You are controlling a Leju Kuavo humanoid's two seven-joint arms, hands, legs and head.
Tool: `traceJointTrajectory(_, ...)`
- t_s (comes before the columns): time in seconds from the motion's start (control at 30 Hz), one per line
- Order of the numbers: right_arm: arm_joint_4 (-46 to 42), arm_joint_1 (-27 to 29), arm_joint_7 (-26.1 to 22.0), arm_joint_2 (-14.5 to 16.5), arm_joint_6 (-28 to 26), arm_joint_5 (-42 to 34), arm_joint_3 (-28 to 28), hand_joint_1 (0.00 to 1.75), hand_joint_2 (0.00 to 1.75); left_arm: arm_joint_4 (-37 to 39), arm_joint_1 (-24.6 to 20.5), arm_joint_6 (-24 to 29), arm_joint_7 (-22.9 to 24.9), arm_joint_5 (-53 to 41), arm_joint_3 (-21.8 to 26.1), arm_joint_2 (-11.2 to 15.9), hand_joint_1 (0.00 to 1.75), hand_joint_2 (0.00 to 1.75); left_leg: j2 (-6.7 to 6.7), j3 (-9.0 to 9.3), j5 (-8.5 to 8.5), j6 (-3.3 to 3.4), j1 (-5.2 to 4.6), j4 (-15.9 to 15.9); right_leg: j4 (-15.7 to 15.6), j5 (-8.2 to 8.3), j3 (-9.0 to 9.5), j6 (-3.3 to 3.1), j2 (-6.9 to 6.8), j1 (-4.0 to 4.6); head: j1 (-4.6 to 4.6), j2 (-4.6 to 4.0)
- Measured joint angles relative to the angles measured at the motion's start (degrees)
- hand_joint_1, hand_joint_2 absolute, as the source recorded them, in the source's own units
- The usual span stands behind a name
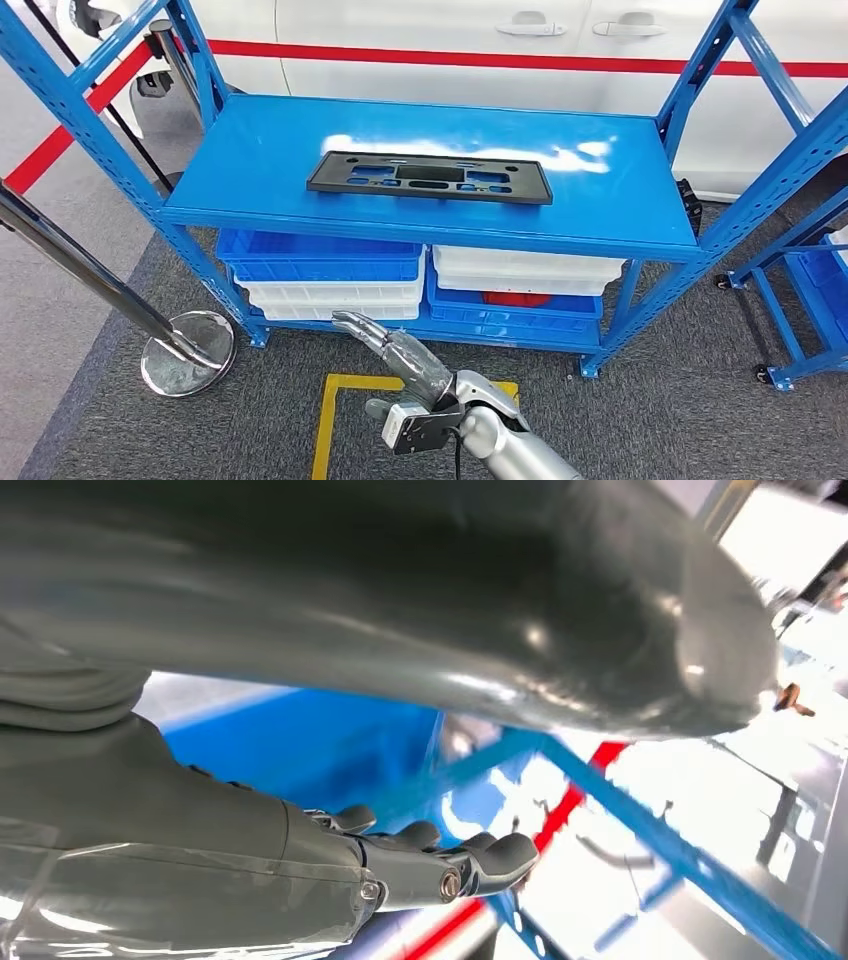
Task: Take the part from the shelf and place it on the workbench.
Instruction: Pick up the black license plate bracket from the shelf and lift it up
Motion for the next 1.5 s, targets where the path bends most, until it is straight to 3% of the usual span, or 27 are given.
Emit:
traceJointTrajectory(0.07,-2.4,-0.1,1.4,-0.7,-4.2,4.0,-0.1,0.0,0.0,0.0,0.0,0.0,-0.1,0.0,0.0,0.0,0.0,0.0,0.06,-0.62,-1.23,-0.63,0.08,1.6,-0.3,0.21,0.11,-0.64,-0.05,-0.2,0.0,0.0)
traceJointTrajectory(0.17,-5.4,-0.6,5.1,-1.6,-13.8,14.3,-0.3,0.0,0.0,0.0,0.0,0.0,-0.2,0.0,0.0,0.0,0.0,0.0,0.11,-4.97,-6.43,-1.24,0.32,11.5,-0.4,0.26,0.16,-1.2,-0.17,-0.24,0.0,0.0)
traceJointTrajectory(0.2,-5.9,-0.7,6.4,-1.9,-16.5,17.7,-0.4,0.0,0.0,0.0,0.0,0.0,-0.1,0.0,0.0,0.0,0.0,0.0,0.12,-6.49,-7.54,-1.34,0.36,14.8,-0.4,0.25,0.16,-1.24,-0.19,-0.19,0.0,0.0)
traceJointTrajectory(0.23,-6.4,-0.7,7.6,-2.3,-18.4,20.6,-0.4,0.0,0.0,0.0,0.1,0.1,-0.1,0.0,0.0,0.0,0.0,0.0,0.12,-7.23,-7.59,-1.37,0.37,16.3,-0.4,0.24,0.18,-1.26,-0.19,-0.15,0.0,0.0)
traceJointTrajectory(0.27,-6.7,-0.7,8.8,-2.6,-20.0,23.2,-0.5,0.0,0.0,0.0,0.1,0.1,-0.1,-0.1,0.0,0.0,0.0,0.0,0.12,-6.9,-6.5,-1.3,0.37,15.5,-0.3,0.21,0.23,-1.26,-0.17,-0.13,0.0,0.0)
traceJointTrajectory(0.3,-7.1,-0.7,9.7,-2.8,-21.0,25.1,-0.5,0.0,0.0,0.0,0.0,0.1,0.0,-0.1,0.0,0.0,0.0,0.0,0.12,-5.54,-4.53,-1.13,0.36,12.6,-0.3,0.17,0.33,-1.22,-0.14,-0.11,0.0,0.0)
traceJointTrajectory(0.37,-7.8,-0.9,10.7,-3.2,-22.1,27.1,-0.5,0.0,0.0,0.0,-0.1,0.1,0.0,-0.1,0.0,0.0,0.0,0.0,0.19,-1.76,-1.02,-0.56,0.19,4.4,-0.2,0.01,0.47,-0.98,-0.1,0.02,0.0,0.0)
traceJointTrajectory(0.43,-8.2,-1.1,11.3,-3.5,-22.6,28.1,-0.5,0.0,0.0,0.0,-0.3,0.1,0.1,-0.2,0.0,0.0,0.0,0.0,0.19,0.04,-0.1,-0.03,-0.08,0.3,-0.1,-0.03,0.35,-0.5,-0.11,0.16,0.0,0.0)
traceJointTrajectory(0.57,-8.1,-1.8,14.6,-3.9,-25.8,34.7,-0.5,0.0,0.0,0.0,-0.4,0.6,0.5,-0.2,0.0,-0.2,0.0,0.0,0.1,0.21,0.35,1.05,0.13,-0.5,0.9,-0.8,-0.19,0.72,-0.1,0.14,0.01,0.0)
traceJointTrajectory(0.63,-7.3,-2.6,16.8,-4.2,-27.8,39.2,-0.5,0.0,0.0,0.0,-0.5,0.9,0.9,-0.2,0.0,-0.2,0.0,0.0,0.17,0.27,0.6,1.51,0.28,-0.8,6.1,-3.82,-2.59,1.28,-0.07,-0.08,0.01,0.0)
traceJointTrajectory(0.7,-5.4,-3.3,18.8,-4.3,-29.1,43.0,-0.5,0.0,0.0,0.0,-0.5,1.4,1.3,-0.2,0.0,-0.2,0.0,0.0,0.18,0.17,0.63,1.64,0.28,-0.8,13.8,-6.95,-6.36,1.7,-0.08,-0.32,0.01,0.0)
traceJointTrajectory(0.73,-4.3,-3.7,19.5,-4.3,-29.3,44.2,-0.5,0.0,0.0,0.0,-0.5,1.6,1.5,-0.1,0.0,-0.2,0.0,0.0,0.14,0.15,0.62,1.63,0.28,-0.8,15.9,-7.27,-7.52,1.85,-0.09,-0.45,0.01,0.0)
traceJointTrajectory(0.77,-3.0,-4.1,20.0,-4.3,-29.3,44.9,-0.4,0.0,0.0,0.0,-0.5,2.0,1.6,0.0,0.0,-0.2,0.0,0.0,0.08,0.17,0.58,1.59,0.29,-0.8,16.0,-6.45,-7.68,1.95,-0.1,-0.6,0.01,0.0)
traceJointTrajectory(0.83,-0.3,-5.4,20.7,-4.1,-29.1,45.6,-0.4,0.0,0.0,0.0,-0.4,2.5,1.8,0.1,0.0,-0.2,0.0,0.0,-0.06,0.3,0.33,1.32,0.31,-0.6,9.6,-2.41,-4.85,1.94,-0.11,-0.91,0.01,0.0)
traceJointTrajectory(0.9,2.4,-7.0,21.3,-3.6,-28.6,46.0,-0.3,0.0,0.0,0.0,-0.5,3.0,1.9,0.3,0.0,-0.3,0.0,0.0,-0.12,0.3,-0.21,0.71,0.1,-0.4,2.5,0.0,-1.54,1.58,-0.07,-0.91,0.01,0.0)
traceJointTrajectory(0.93,3.6,-7.6,21.6,-3.3,-28.4,46.2,-0.3,0.0,0.0,0.0,-0.5,3.1,1.9,0.3,0.0,-0.3,0.0,0.0,-0.13,0.25,-0.46,0.37,-0.02,-0.3,0.7,0.14,-0.75,1.26,-0.04,-0.83,0.01,0.0)
traceJointTrajectory(1.07,7.0,-9.0,23.1,-2.3,-28.2,47.0,-0.1,0.0,0.0,0.0,-0.6,3.4,1.9,0.0,0.0,-0.4,0.0,0.0,-0.03,0.47,-1.6,-1.0,0.22,0.6,0.0,-0.74,0.25,-0.47,0.02,-0.65,0.01,0.0)
traceJointTrajectory(1.13,8.4,-9.7,24.1,-1.9,-28.0,47.5,-0.1,0.0,0.0,0.0,-0.7,3.3,1.9,-0.1,0.0,-0.4,0.0,0.0,0.09,-1.83,-3.58,-1.49,0.37,5.7,-0.2,-1.33,1.4,-1.16,-0.09,-0.74,0.0,0.0)
traceJointTrajectory(1.2,9.7,-10.0,25.0,-1.7,-27.4,48.1,-0.1,0.0,0.0,0.0,-0.8,3.2,1.9,-0.1,0.0,-0.5,0.0,0.0,0.12,-6.95,-5.92,-1.7,0.38,14.0,-0.2,-2.25,2.39,-1.49,-0.17,-0.53,0.0,0.0)
traceJointTrajectory(1.23,10.2,-10.0,25.5,-1.6,-27.2,48.3,-0.1,0.0,0.0,0.0,-0.7,3.2,2.0,-0.1,0.0,-0.5,0.0,0.0,0.12,-9.19,-6.0,-1.67,0.38,16.7,-0.1,-2.75,2.97,-1.56,-0.15,-0.4,0.0,0.0)
traceJointTrajectory(1.27,10.6,-10.0,25.9,-1.6,-27.0,48.6,-0.1,0.0,0.0,0.0,-0.5,3.2,2.1,-0.1,0.0,-0.5,0.0,0.0,0.12,-10.46,-4.82,-1.51,0.34,17.3,-0.1,-3.31,3.69,-1.6,-0.11,-0.26,0.0,0.0)
traceJointTrajectory(1.3,10.9,-10.0,26.2,-1.5,-27.0,48.8,-0.1,0.0,0.0,0.0,-0.4,3.2,2.2,-0.1,0.0,-0.5,0.0,0.0,0.11,-10.54,-2.4,-1.17,0.23,15.4,-0.1,-3.92,4.54,-1.6,-0.04,-0.12,0.0,0.0)
traceJointTrajectory(1.37,11.1,-10.2,26.9,-1.2,-26.9,49.2,-0.1,0.0,0.0,0.0,-0.3,3.2,2.3,-0.1,0.0,-0.4,0.0,0.0,0.1,-8.48,3.37,0.06,-0.23,7.9,-0.2,-5.3,6.27,-1.49,0.04,0.13,0.02,0.0)
traceJointTrajectory(1.4,11.2,-10.3,27.1,-1.1,-26.8,49.4,-0.1,0.0,0.0,0.0,-0.3,3.2,2.4,-0.1,0.0,-0.4,0.0,0.0,0.1,-7.45,5.11,0.73,-0.58,5.0,-0.3,-5.87,6.82,-1.27,0.11,0.16,0.01,0.0)
traceJointTrajectory(1.43,11.3,-10.4,27.2,-1.0,-26.7,49.4,-0.1,0.0,0.0,0.0,-0.3,3.3,2.4,-0.1,0.0,-0.3,0.0,0.0,0.1,-6.72,5.71,1.31,-0.91,3.1,-0.5,-6.29,7.15,-0.95,0.09,0.05,0.01,0.0)
traceJointTrajectory(1.5,11.3,-10.6,27.3,-0.8,-26.5,49.6,-0.1,0.0,0.0,0.0,-0.4,3.3,2.4,0.0,0.0,-0.3,0.0,0.0,0.13,-5.72,4.81,2.05,-1.29,1.5,-0.8,-6.2,7.51,-0.17,0.08,-0.12,-0.02,0.0)
